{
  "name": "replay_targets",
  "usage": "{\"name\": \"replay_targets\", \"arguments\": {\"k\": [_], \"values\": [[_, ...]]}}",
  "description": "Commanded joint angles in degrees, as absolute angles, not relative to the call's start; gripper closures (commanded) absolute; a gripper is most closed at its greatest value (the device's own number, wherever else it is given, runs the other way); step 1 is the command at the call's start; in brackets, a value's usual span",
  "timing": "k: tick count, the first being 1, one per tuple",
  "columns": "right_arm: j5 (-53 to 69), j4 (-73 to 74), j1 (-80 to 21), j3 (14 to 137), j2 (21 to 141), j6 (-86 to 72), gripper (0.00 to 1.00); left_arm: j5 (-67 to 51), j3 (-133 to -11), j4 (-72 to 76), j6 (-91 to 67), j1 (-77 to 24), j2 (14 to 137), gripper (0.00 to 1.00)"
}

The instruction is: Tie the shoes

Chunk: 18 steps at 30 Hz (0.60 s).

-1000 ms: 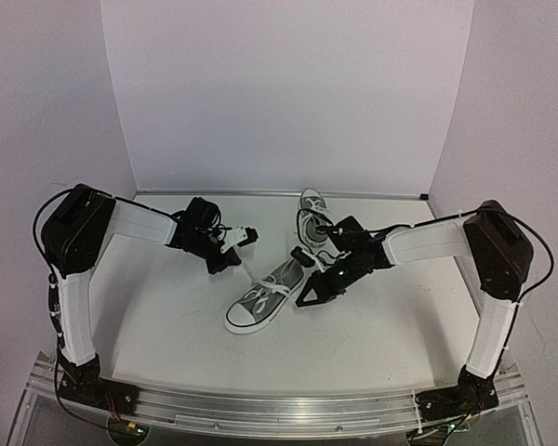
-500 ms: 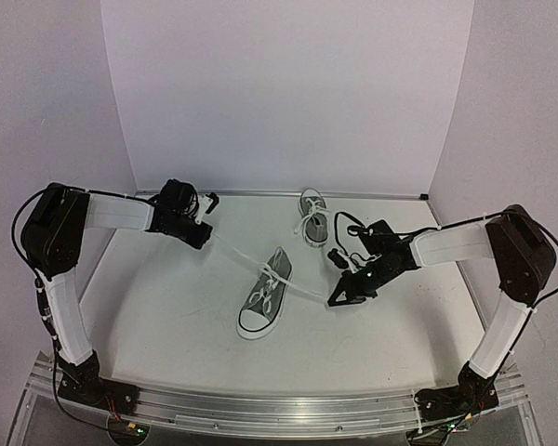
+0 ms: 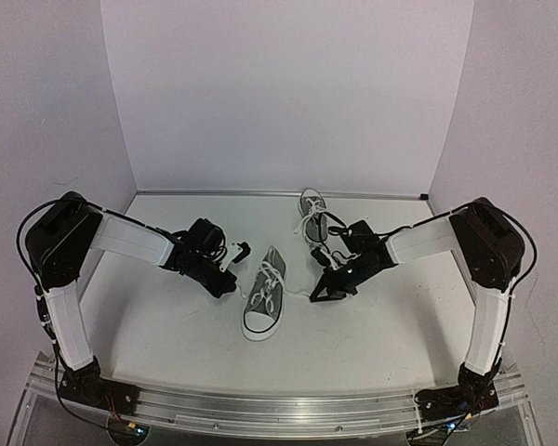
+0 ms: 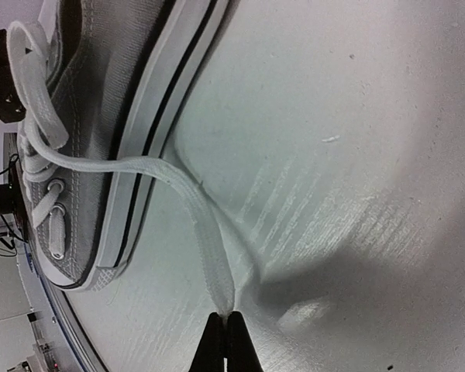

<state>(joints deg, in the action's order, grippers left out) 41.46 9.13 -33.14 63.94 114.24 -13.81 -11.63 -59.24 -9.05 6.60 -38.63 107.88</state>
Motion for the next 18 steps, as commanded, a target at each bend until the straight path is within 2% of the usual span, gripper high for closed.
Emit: {"name": "replay_targets", "arguments": {"k": [1, 5, 9, 18], "values": [[41.4, 7.7, -33.4, 64.7, 112.0, -14.7, 1.0, -7.2, -59.1, -6.3, 0.9, -37.7, 104.4, 1.0], [39.3, 7.6, -32.5, 61.3, 106.9, -16.3, 1.0, -7.5, -60.3, -6.1, -5.5, -33.3, 101.5, 1.0], [36.1, 7.6, -31.8, 56.5, 98.7, -18.1, 1.0, -7.3, -56.4, -1.0, -12.6, -29.7, 94.1, 1.0], [31.0, 9.4, -31.0, 49.3, 87.7, -20.4, 1.0, 0.9, -52.8, -2.3, -16.3, -29.3, 84.1, 1.0]]}}
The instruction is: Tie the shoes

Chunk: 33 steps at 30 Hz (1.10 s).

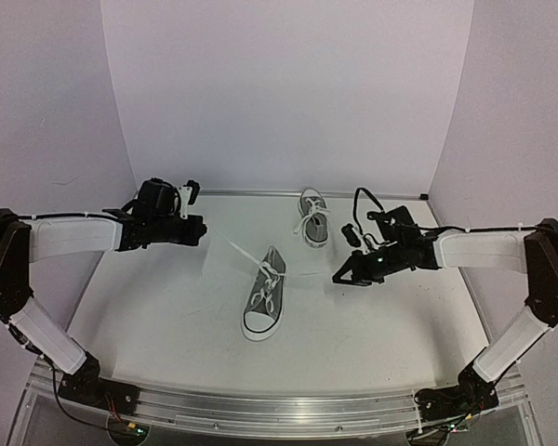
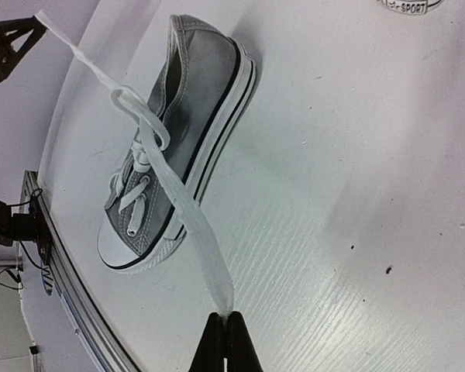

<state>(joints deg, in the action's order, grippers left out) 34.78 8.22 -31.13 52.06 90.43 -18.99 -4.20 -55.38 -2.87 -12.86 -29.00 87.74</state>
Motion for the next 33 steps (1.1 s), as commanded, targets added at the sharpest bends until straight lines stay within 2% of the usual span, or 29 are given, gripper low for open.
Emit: {"name": "replay_targets", "arguments": {"k": [1, 7, 16, 22, 28, 33], "values": [[30.2, 9.8, -30.9, 48.5, 87.1, -20.7, 1.0, 2.1, -52.1, -2.3, -16.6, -29.3, 83.4, 1.0], [26.0, 12.8, -30.2, 44.1, 83.0, -24.7, 1.0, 6.9, -49.6, -4.6, -21.0, -29.3, 81.8, 1.0], [12.9, 16.9, -29.3, 38.2, 71.8, -33.7, 1.0, 16.2, -47.4, -7.8, -28.2, -28.0, 78.1, 1.0], [8.3, 18.7, -28.8, 36.4, 70.9, -38.3, 1.0, 20.7, -49.1, -14.2, -33.4, -25.9, 79.9, 1.0], [8.0, 20.2, -28.8, 31.6, 67.1, -40.2, 1.0, 17.7, -46.6, -13.4, -34.5, -25.8, 79.5, 1.0], [13.9, 18.7, -28.9, 30.2, 63.1, -36.6, 1.0, -0.3, -39.9, 1.8, -27.5, -26.0, 75.3, 1.0]]}}
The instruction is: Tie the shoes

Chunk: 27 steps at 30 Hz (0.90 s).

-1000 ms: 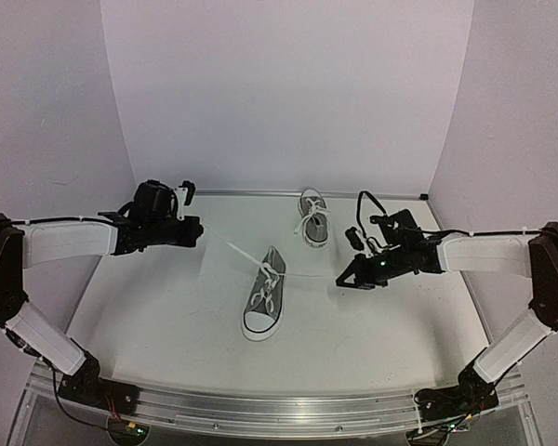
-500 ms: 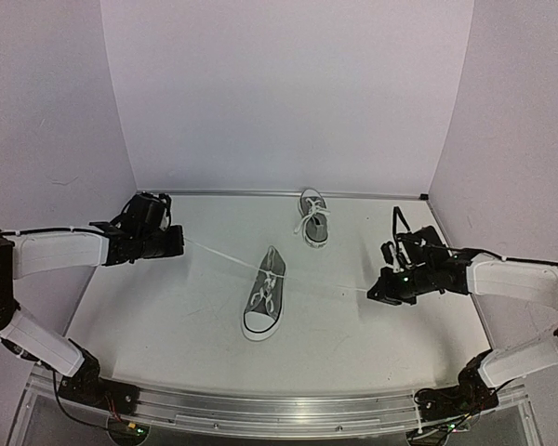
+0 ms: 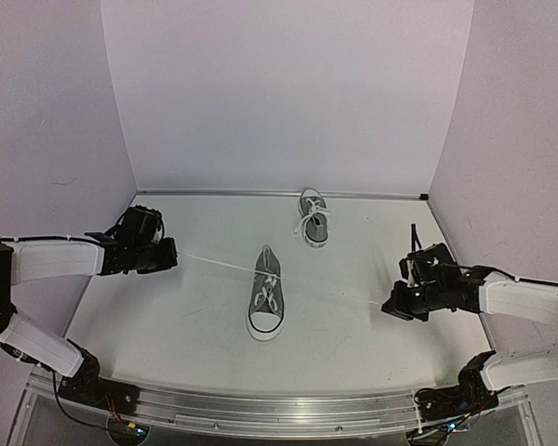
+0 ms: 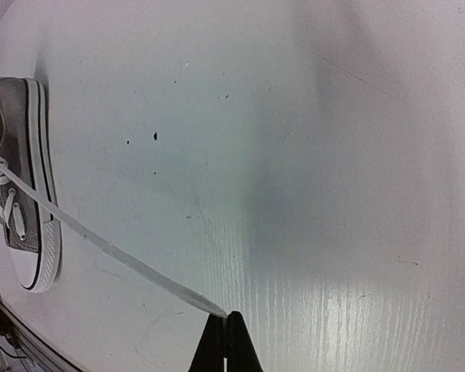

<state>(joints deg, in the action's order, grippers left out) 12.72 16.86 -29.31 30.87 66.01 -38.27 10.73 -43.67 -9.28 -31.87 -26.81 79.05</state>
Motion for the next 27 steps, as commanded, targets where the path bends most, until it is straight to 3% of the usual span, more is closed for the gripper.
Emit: {"name": "replay_targets", "arguments": {"k": [1, 5, 13, 19, 23, 27], "values": [[15.9, 18.0, -28.9, 30.7, 63.0, -35.4, 1.0, -3.9, -39.4, 4.3, -26.2, -26.2, 75.1, 1.0], [20.8, 17.6, -28.9, 33.3, 62.5, -31.8, 1.0, -15.3, -38.9, 8.4, -21.4, -26.4, 72.7, 1.0], [25.3, 18.5, -28.8, 29.0, 56.5, -30.2, 1.0, -21.0, -36.5, 8.1, -17.7, -26.3, 65.3, 1.0], [28.4, 19.6, -28.8, 25.5, 57.8, -30.1, 1.0, -31.0, -37.9, 5.6, -15.2, -26.3, 71.1, 1.0], [31.0, 19.4, -28.9, 26.3, 62.3, -28.7, 1.0, -45.0, -34.2, 16.0, -17.9, -26.5, 71.5, 1.0], [33.2, 19.3, -28.9, 26.8, 60.7, -28.2, 1.0, -48.6, -31.8, 22.0, -19.9, -26.8, 65.7, 1.0]]}}
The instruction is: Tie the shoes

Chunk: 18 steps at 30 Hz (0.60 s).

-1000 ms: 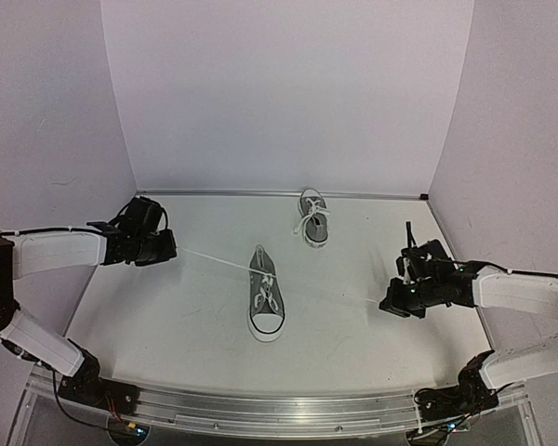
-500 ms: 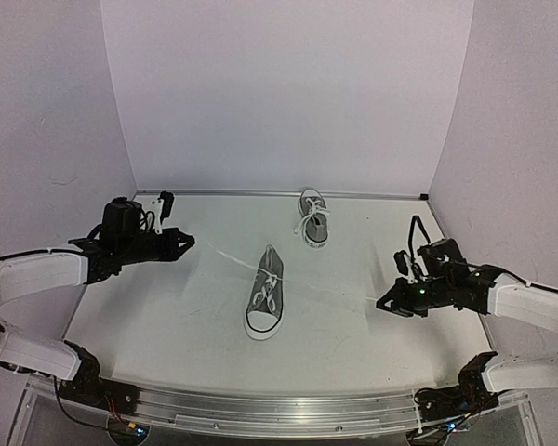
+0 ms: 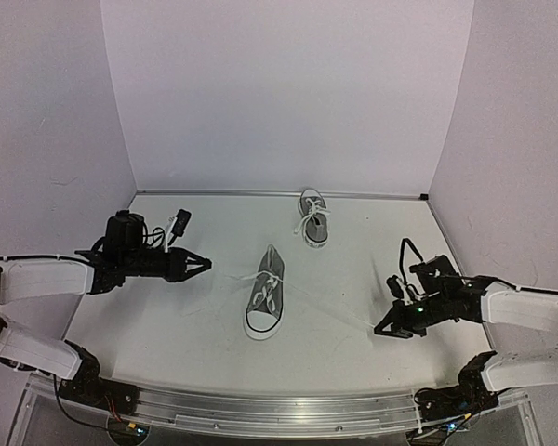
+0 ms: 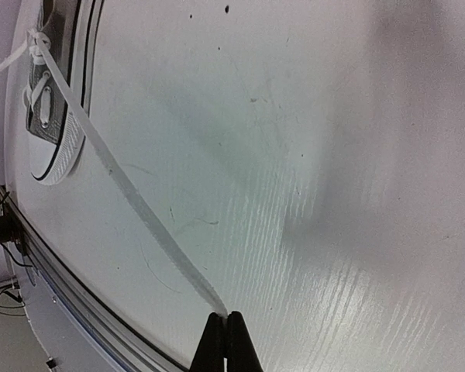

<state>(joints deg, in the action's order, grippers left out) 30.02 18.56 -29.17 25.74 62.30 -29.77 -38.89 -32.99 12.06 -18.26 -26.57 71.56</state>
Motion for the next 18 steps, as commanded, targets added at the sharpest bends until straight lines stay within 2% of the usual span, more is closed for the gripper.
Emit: {"name": "replay_targets", "arguments": {"k": [1, 8, 12, 15, 18], "values": [[33.7, 19.3, -28.9, 27.1, 59.4, -28.1, 1.0, -48.6, -31.9, 21.9, -20.0, -26.8, 64.2, 1.0], [34.0, 19.3, -28.9, 28.6, 53.2, -28.6, 1.0, -49.2, -34.2, 22.0, -21.2, -26.9, 57.4, 1.0], [32.1, 20.7, -28.9, 28.5, 55.0, -29.2, 1.0, -43.6, -35.3, 16.2, -20.7, -26.9, 56.8, 1.0], [27.4, 24.0, -28.9, 28.6, 56.8, -31.3, 1.0, -32.2, -35.0, 10.6, -23.2, -26.9, 58.6, 1.0], [21.4, 26.4, -28.9, 28.5, 55.7, -35.3, 1.0, -15.7, -33.7, 7.5, -29.4, -26.8, 61.1, 1.0]]}}
